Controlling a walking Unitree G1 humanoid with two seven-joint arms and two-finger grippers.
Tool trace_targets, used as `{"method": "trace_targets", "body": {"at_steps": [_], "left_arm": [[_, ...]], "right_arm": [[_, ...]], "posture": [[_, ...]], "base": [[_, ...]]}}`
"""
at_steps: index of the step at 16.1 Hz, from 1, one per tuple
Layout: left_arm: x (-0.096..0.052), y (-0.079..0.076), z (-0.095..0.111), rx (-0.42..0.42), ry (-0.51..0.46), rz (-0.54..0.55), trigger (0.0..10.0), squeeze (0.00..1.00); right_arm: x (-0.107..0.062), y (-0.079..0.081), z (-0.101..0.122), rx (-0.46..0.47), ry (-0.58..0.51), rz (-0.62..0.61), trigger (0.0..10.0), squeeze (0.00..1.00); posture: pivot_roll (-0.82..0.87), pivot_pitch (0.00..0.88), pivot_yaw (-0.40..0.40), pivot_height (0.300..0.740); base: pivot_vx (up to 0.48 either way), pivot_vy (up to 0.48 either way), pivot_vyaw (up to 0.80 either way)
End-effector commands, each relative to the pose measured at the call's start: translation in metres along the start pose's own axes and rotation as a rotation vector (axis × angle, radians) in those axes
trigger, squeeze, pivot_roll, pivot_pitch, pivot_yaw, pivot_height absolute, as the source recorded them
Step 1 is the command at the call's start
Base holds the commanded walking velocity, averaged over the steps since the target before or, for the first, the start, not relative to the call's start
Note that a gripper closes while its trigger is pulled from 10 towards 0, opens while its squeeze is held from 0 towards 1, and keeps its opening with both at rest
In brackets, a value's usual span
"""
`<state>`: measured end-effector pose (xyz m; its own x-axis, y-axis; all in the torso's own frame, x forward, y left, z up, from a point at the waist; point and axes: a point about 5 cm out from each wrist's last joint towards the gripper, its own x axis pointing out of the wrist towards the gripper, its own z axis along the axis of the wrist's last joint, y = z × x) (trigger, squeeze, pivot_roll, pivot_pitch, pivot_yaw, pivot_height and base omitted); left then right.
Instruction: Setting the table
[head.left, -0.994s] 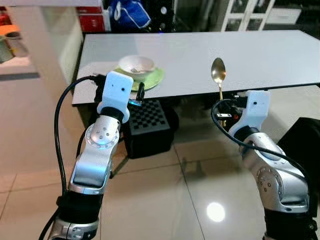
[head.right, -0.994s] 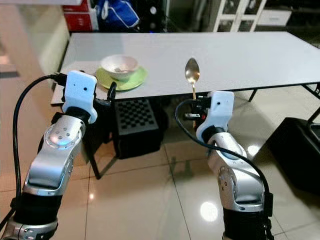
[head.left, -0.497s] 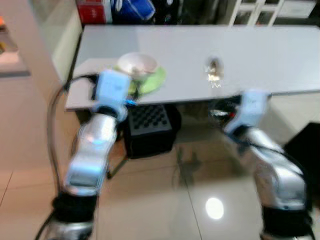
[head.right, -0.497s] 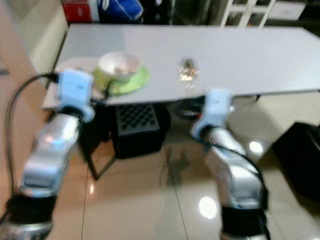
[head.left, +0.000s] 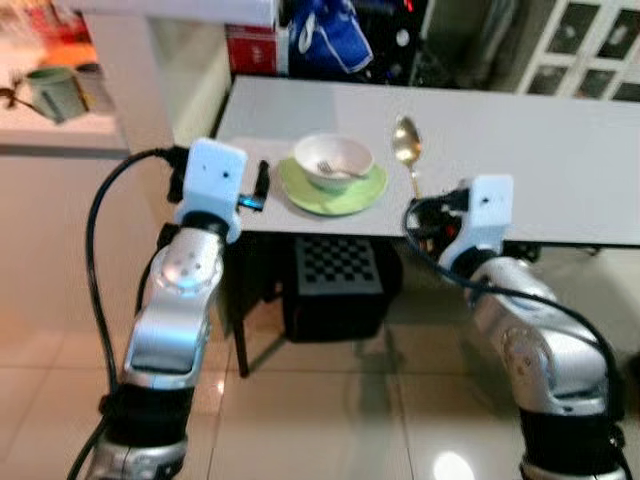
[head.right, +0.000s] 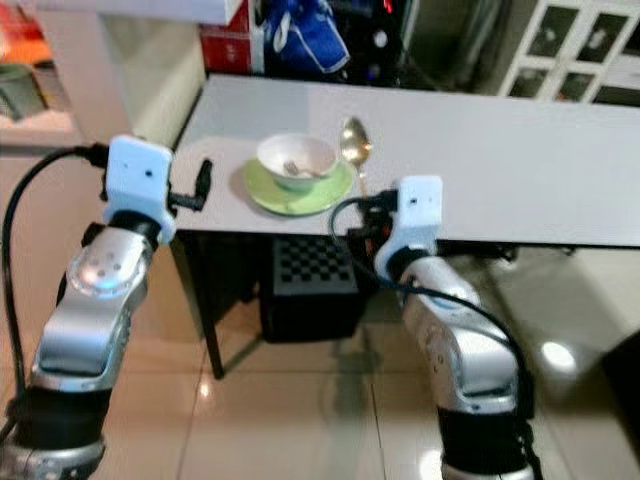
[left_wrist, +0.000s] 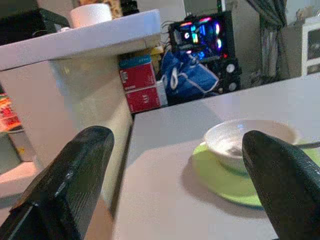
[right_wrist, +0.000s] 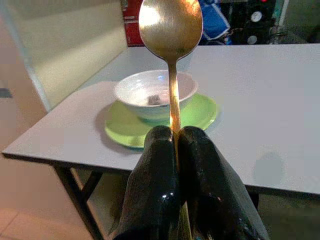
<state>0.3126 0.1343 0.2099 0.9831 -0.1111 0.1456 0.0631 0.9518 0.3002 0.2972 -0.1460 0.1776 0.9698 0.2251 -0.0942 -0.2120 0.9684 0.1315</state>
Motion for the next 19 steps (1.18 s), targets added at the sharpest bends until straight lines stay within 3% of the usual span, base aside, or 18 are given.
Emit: {"method": "trace_targets", "body": {"at_steps": [1,13,19], "left_arm": [[0.001,-0.003,0.006,0.012,-0.023,-0.019,10.0,0.00],[0.002,-0.004,0.007,0.028,-0.026,-0.055,10.0,0.00],[0.002,-0.013,0.006,0.032,-0.020,-0.119,10.0,0.00]], "right_arm": [[0.000,-0.006,0.004,0.007,-0.004,-0.021,10.0,0.00],[-0.002,-0.012,0.002,0.010,0.021,-0.047,10.0,0.00],[-0.006,-0.024,0.003,-0.029,0.052,-0.088,10.0,0.00]], "posture": [[-0.02,0.000,-0.059,0.740],[-0.02,0.000,-0.037,0.740],[-0.03,0.000,-0.012,0.740]], "base": [[0.356,0.000,0.00],[0.359,0.000,0.00],[0.358,0.000,0.00]]}}
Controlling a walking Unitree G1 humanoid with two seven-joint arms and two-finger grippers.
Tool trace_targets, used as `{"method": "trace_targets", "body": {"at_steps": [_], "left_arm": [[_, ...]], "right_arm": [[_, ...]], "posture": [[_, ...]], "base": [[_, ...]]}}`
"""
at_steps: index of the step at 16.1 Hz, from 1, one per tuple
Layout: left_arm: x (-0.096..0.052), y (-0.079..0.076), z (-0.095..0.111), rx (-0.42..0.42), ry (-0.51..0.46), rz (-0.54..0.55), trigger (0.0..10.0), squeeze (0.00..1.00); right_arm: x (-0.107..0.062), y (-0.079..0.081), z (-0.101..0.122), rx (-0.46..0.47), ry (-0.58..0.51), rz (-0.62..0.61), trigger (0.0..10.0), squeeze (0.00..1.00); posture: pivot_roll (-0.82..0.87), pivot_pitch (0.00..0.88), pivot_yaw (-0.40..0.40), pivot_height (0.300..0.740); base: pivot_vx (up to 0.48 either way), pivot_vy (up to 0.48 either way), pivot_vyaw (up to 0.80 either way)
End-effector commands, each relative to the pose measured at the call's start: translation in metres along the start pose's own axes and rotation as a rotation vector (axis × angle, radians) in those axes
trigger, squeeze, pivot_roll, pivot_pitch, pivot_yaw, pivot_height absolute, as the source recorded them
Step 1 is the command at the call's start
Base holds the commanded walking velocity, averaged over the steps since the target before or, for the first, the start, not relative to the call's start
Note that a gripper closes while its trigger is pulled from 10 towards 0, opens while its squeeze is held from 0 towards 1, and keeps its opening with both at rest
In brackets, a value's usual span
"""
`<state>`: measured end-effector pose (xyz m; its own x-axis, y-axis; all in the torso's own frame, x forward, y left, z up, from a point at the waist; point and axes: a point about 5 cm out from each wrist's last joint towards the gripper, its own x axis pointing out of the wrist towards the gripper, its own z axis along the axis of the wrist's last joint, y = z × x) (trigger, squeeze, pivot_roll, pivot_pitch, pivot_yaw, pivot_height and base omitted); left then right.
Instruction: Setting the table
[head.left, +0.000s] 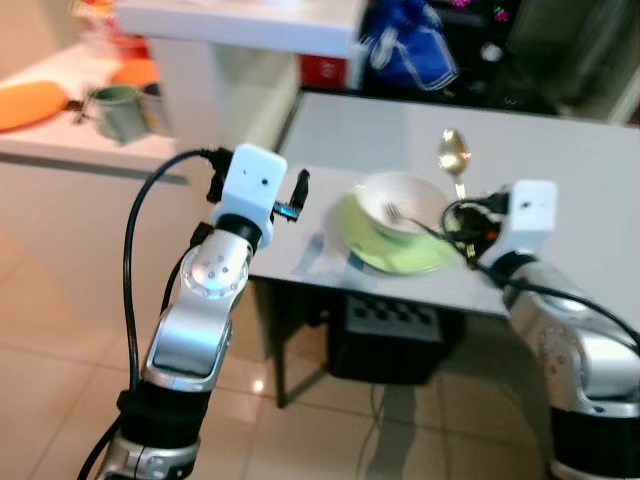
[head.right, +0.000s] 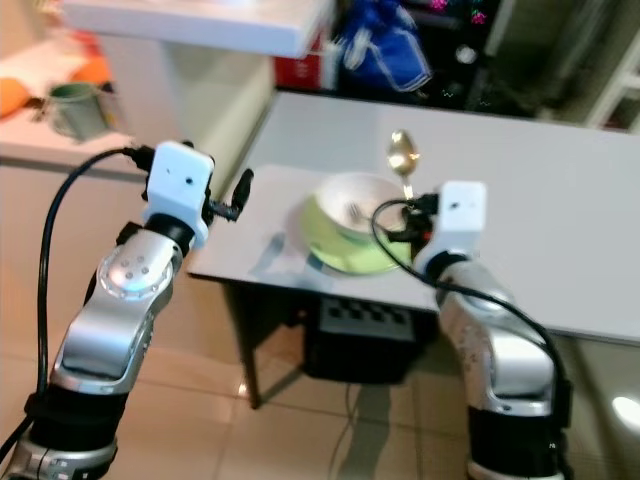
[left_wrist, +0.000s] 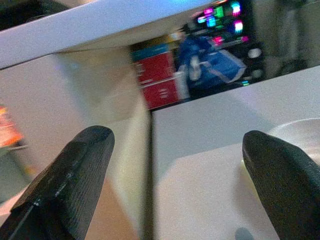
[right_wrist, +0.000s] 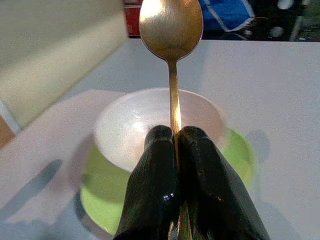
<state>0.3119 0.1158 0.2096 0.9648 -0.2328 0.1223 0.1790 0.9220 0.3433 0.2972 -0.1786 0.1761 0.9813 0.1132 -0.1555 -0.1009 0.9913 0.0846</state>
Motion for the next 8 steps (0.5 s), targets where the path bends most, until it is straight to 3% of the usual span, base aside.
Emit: {"method": "trace_targets", "body": {"at_steps": [1,4,8], "left_arm": [[0.000,0.004,0.000,0.005,-0.001,-0.003,10.0,0.00],[0.000,-0.004,-0.002,0.014,0.011,-0.062,10.0,0.00],[-0.008,-0.020,-0.004,0.035,0.007,-0.195,10.0,0.00]], "right_arm": [[0.000,0.006,0.001,0.001,0.010,0.021,10.0,0.00],[-0.003,-0.008,0.001,-0.046,0.061,-0.020,10.0,0.00],[-0.004,-0.023,0.012,-0.102,0.116,0.022,10.0,0.00]], "posture": [[-0.04,0.000,-0.007,0.740],[-0.05,0.000,0.002,0.740],[-0.05,0.000,-0.010,0.740]], "base": [[0.352,0.000,0.00],[0.347,0.000,0.00],[0.000,0.000,0.00]]}}
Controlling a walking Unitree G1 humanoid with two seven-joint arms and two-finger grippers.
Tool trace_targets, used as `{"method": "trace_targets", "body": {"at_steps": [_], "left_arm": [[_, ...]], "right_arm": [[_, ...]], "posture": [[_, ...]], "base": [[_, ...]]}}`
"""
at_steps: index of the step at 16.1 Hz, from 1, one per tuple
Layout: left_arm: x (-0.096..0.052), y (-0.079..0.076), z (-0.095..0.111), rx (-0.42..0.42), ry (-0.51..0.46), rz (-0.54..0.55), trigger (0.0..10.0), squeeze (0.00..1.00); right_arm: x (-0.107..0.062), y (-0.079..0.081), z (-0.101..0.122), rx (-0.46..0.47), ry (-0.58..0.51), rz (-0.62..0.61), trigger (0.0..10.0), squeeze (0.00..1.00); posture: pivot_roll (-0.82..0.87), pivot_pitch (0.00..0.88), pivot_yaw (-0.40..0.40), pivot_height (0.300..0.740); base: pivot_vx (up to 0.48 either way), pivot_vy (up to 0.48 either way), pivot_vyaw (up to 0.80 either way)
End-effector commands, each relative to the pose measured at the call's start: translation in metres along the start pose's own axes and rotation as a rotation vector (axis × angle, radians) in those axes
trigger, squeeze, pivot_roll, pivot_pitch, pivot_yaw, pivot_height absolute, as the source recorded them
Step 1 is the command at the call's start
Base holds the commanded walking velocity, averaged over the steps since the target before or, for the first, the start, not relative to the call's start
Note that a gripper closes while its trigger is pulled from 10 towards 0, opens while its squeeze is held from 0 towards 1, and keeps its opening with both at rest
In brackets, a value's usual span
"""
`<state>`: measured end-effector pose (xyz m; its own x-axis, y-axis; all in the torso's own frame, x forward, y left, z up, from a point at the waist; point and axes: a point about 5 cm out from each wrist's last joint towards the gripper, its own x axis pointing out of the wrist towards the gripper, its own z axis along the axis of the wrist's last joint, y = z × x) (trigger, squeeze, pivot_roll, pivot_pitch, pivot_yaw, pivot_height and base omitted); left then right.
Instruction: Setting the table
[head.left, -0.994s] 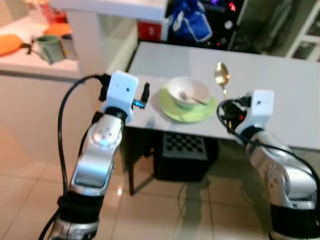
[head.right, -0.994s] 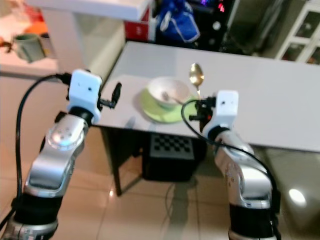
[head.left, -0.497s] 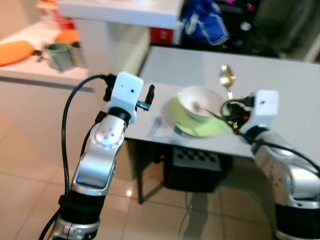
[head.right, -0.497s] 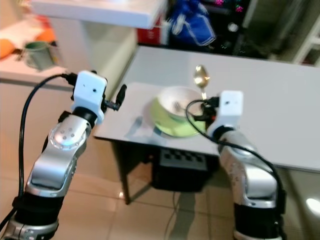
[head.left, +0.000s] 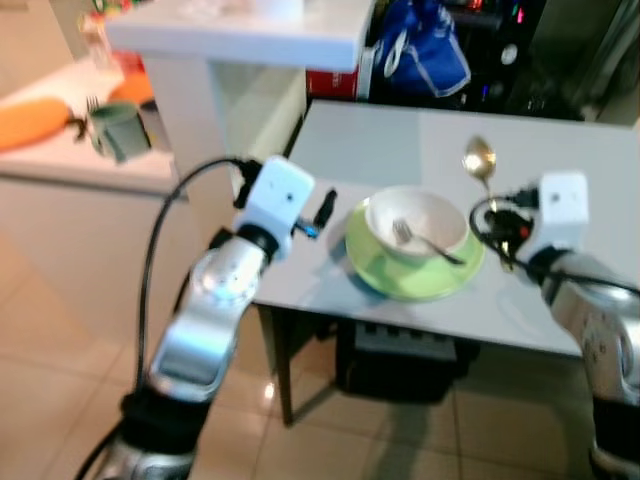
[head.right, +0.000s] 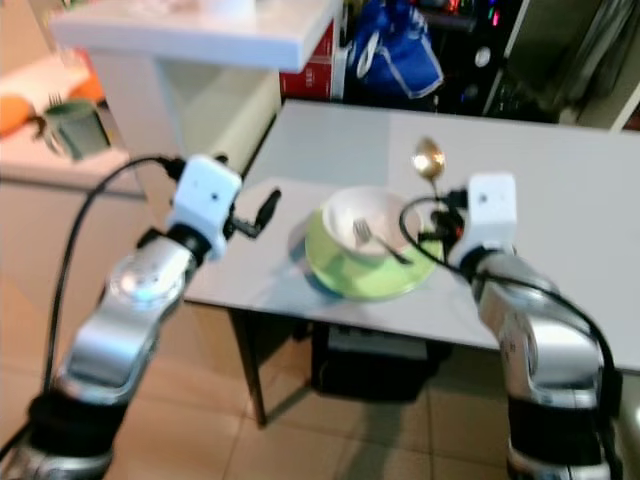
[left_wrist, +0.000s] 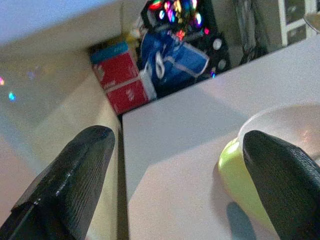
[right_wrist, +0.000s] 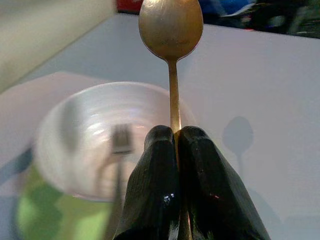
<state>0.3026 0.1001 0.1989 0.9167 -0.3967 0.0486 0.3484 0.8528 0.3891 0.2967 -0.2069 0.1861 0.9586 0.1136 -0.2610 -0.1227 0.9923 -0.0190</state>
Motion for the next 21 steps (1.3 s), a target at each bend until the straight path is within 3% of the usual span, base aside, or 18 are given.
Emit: {"method": "trace_targets", "body": {"at_steps": [1,6,8,14,17,21], "left_arm": [[-0.003,-0.003,-0.001,0.005,0.000,-0.032,10.0,0.00],[-0.012,-0.015,-0.006,-0.017,0.039,-0.169,10.0,0.00],[-0.017,-0.021,-0.010,-0.022,0.060,-0.206,10.0,0.00],[-0.022,-0.024,-0.010,-0.020,0.075,-0.243,10.0,0.00],[-0.024,-0.028,-0.008,-0.024,0.079,-0.265,10.0,0.00],[-0.025,-0.028,-0.007,-0.025,0.079,-0.267,10.0,0.00]], "right_arm": [[0.002,0.003,0.001,0.000,0.027,0.043,10.0,0.00],[0.014,-0.007,-0.001,-0.021,0.125,0.103,10.0,0.00],[0.027,-0.006,-0.002,0.022,0.180,0.164,10.0,0.00],[0.048,-0.011,-0.005,-0.024,0.295,0.198,10.0,0.00],[0.054,-0.021,0.005,-0.086,0.349,0.168,10.0,0.00],[0.051,-0.032,0.027,-0.104,0.333,0.160,10.0,0.00]], "posture": [[-0.05,0.000,-0.014,0.740],[-0.05,0.000,-0.026,0.740],[-0.05,0.000,-0.033,0.740],[-0.03,0.000,-0.042,0.740],[-0.03,0.000,-0.044,0.740],[-0.03,0.000,-0.048,0.740]], "base": [[0.000,0.000,0.00],[0.000,0.000,0.00],[0.000,0.000,0.00],[0.000,0.000,0.00],[0.000,0.000,0.00],[0.000,0.000,0.00]]}}
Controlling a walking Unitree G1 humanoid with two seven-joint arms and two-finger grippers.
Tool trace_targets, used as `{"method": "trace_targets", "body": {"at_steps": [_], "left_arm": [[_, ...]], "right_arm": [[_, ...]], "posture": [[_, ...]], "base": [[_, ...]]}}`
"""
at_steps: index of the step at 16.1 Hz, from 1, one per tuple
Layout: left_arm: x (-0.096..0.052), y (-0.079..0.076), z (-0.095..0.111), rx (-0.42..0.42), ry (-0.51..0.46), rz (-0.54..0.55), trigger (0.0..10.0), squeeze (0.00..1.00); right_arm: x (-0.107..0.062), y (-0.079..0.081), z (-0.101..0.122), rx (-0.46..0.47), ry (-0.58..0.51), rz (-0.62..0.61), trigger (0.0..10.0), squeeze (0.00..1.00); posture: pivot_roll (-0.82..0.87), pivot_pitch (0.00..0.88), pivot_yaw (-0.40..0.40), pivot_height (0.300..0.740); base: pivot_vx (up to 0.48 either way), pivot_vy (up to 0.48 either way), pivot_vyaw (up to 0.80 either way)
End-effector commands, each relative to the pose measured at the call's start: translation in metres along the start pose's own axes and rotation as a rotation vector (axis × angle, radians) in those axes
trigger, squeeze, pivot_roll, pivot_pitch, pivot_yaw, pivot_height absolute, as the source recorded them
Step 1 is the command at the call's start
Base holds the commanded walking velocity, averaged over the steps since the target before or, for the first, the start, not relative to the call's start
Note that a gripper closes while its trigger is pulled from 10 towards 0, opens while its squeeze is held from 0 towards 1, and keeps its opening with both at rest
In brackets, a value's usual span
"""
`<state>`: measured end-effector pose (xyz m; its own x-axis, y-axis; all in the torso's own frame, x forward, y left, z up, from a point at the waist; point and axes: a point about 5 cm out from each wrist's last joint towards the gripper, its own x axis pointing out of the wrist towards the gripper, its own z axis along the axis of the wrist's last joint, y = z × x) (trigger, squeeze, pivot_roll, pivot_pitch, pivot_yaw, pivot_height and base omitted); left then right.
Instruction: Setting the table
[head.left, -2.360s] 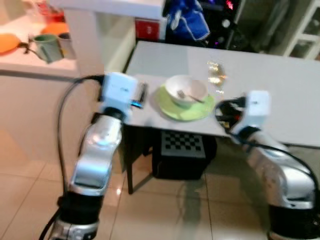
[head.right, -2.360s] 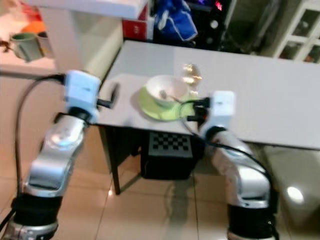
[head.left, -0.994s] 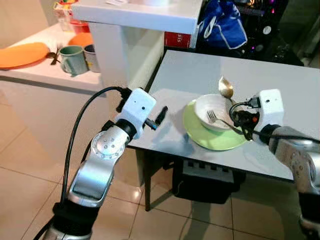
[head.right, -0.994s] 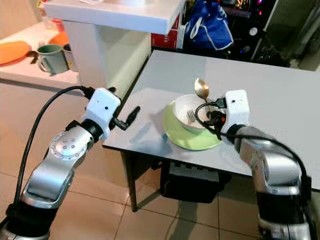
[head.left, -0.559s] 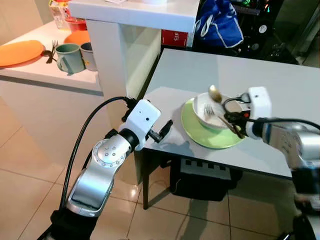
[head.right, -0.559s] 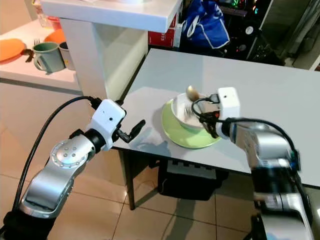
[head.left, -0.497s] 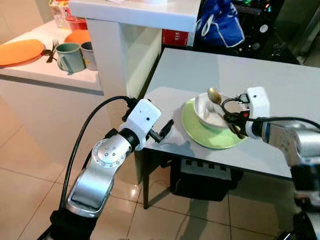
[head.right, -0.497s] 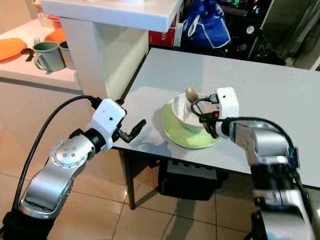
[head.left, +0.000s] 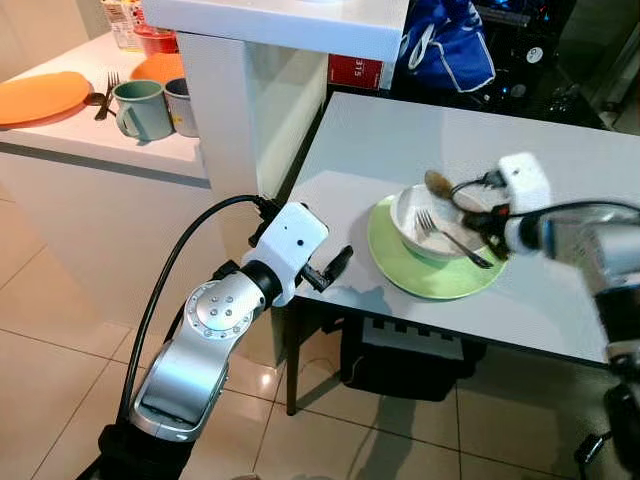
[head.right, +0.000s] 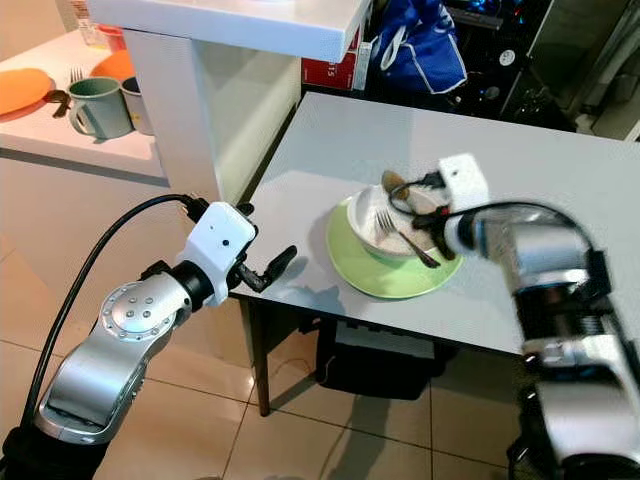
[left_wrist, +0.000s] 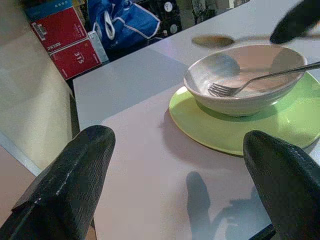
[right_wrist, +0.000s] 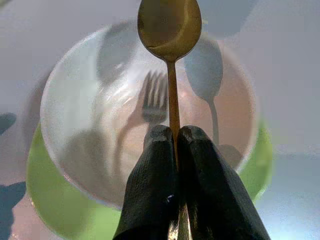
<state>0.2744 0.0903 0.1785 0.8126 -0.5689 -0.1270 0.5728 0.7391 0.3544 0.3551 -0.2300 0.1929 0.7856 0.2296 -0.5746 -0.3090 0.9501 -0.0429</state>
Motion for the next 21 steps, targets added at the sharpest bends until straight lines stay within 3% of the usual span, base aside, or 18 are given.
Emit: {"method": "trace_targets", "body": {"at_steps": [1,7,11,12,13,17,20,21], "left_arm": [[-0.002,-0.002,0.002,0.003,-0.007,-0.016,10.0,0.00],[-0.002,-0.004,0.003,0.000,-0.008,-0.040,10.0,0.00],[0.000,-0.003,0.003,0.007,-0.006,-0.051,10.0,0.00],[0.000,-0.004,0.004,0.006,-0.007,-0.061,10.0,0.00],[0.000,-0.004,0.003,0.006,-0.007,-0.072,10.0,0.00],[-0.001,-0.008,0.003,0.000,-0.009,-0.104,10.0,0.00],[-0.001,-0.004,0.007,-0.006,-0.033,-0.075,10.0,0.00],[-0.001,0.001,0.012,-0.012,-0.058,-0.037,10.0,0.00]], "right_arm": [[-0.006,-0.003,0.009,-0.005,-0.009,0.003,10.0,0.00],[-0.024,-0.007,0.004,-0.066,0.181,0.055,10.0,0.00],[-0.015,-0.008,-0.003,0.023,0.228,0.002,10.0,0.00],[-0.014,-0.007,-0.004,0.043,0.237,0.009,10.0,0.08],[-0.014,-0.006,-0.004,0.048,0.245,0.013,10.0,0.57],[-0.012,-0.005,-0.002,0.076,0.241,0.010,10.0,0.76],[-0.017,-0.009,0.009,0.078,0.184,-0.007,10.0,0.75],[-0.024,-0.011,0.018,0.059,0.136,-0.015,10.0,0.54]], "posture": [[-0.03,0.000,-0.050,0.740],[-0.03,0.000,-0.053,0.740],[-0.03,0.000,-0.046,0.740],[-0.03,0.000,-0.045,0.740],[-0.04,0.000,-0.045,0.740],[-0.03,0.000,-0.047,0.740],[-0.03,0.000,-0.049,0.740],[-0.03,0.000,-0.054,0.740]], "base": [[0.000,0.000,0.00],[0.000,0.000,0.00],[0.000,0.000,0.00],[0.000,0.000,0.00],[0.000,0.000,0.00],[0.000,0.000,0.00],[0.000,0.000,0.00],[0.000,0.000,0.00]]}}
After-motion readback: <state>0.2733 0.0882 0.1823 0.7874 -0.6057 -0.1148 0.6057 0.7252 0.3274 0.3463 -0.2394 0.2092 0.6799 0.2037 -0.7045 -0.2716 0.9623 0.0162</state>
